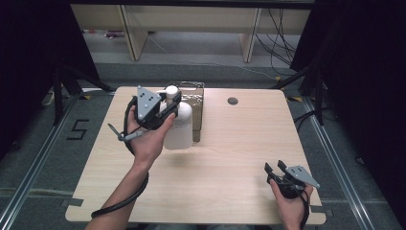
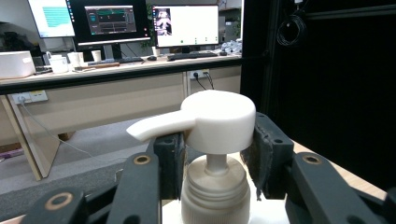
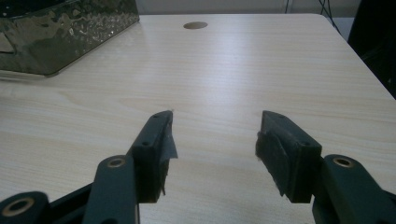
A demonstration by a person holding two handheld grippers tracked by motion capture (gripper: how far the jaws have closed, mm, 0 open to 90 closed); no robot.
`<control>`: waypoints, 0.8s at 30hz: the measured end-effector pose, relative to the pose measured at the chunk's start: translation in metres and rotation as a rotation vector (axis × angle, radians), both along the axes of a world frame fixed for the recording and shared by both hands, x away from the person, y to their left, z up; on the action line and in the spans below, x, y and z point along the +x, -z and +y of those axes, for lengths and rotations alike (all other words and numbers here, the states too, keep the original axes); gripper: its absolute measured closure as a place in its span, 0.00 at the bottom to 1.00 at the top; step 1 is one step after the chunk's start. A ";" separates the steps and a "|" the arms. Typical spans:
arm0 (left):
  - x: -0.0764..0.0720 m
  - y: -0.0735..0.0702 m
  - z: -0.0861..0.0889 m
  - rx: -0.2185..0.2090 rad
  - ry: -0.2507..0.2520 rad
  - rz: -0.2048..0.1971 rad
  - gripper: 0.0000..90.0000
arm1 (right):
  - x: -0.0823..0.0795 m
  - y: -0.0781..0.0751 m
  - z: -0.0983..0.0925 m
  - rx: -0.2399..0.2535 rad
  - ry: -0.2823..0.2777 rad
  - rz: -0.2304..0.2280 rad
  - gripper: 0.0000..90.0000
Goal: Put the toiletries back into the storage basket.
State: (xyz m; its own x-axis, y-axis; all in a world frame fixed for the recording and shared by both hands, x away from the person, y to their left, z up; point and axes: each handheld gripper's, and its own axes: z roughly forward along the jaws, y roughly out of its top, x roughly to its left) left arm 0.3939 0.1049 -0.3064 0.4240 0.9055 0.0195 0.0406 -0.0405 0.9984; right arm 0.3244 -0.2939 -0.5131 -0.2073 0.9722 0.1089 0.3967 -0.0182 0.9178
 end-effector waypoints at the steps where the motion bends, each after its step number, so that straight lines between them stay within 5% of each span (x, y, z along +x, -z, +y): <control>1: 0.000 -0.001 0.001 -0.001 -0.002 -0.001 0.66 | 0.001 0.001 0.000 0.011 -0.003 -0.011 0.51; 10: 0.004 -0.006 0.003 -0.003 -0.004 -0.011 0.66 | 0.001 0.000 -0.002 -0.025 -0.016 -0.012 0.51; 12: 0.006 -0.008 0.004 -0.008 -0.008 -0.017 0.66 | 0.001 0.001 -0.001 0.001 -0.008 -0.014 0.51; 24: 0.011 -0.013 0.007 -0.032 -0.030 -0.015 0.66 | 0.001 0.000 -0.001 -0.016 -0.004 -0.003 0.51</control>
